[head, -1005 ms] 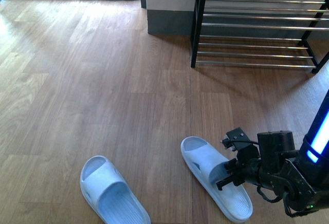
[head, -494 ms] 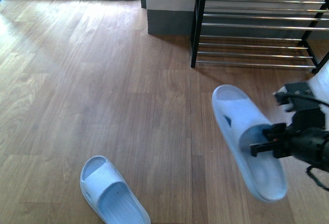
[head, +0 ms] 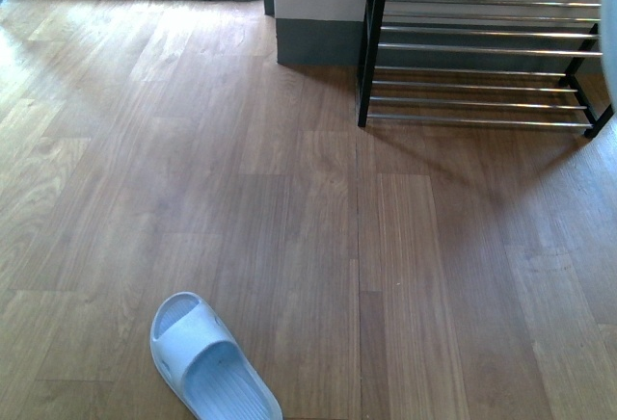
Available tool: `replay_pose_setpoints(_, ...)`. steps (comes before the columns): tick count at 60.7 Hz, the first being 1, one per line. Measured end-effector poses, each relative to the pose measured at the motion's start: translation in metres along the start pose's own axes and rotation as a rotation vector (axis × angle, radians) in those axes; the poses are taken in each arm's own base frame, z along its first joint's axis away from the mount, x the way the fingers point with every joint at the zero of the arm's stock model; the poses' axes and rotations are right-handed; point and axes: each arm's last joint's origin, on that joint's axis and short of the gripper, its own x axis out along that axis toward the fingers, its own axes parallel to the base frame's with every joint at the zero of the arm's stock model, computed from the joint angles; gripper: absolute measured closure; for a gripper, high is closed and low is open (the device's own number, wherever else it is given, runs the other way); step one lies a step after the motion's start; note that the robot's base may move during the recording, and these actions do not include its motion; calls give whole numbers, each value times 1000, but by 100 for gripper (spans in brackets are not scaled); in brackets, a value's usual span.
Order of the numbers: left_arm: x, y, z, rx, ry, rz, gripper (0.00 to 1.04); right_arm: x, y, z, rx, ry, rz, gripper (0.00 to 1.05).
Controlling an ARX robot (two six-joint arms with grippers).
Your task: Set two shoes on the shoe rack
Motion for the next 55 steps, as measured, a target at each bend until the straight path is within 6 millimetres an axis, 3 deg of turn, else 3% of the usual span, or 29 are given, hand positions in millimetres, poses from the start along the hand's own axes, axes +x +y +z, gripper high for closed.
replay_pose_setpoints(5,0,0,0,0,0,0,9,-19,-2,0,2,-38,-11,103)
replay_pose_setpoints(10,0,0,0,0,0,0,9,-24,-2,5,-3,-74,-16,103)
replay_pose_setpoints(55,0,0,0,0,0,-3,9,-25,-3,5,-1,-76,-25,103)
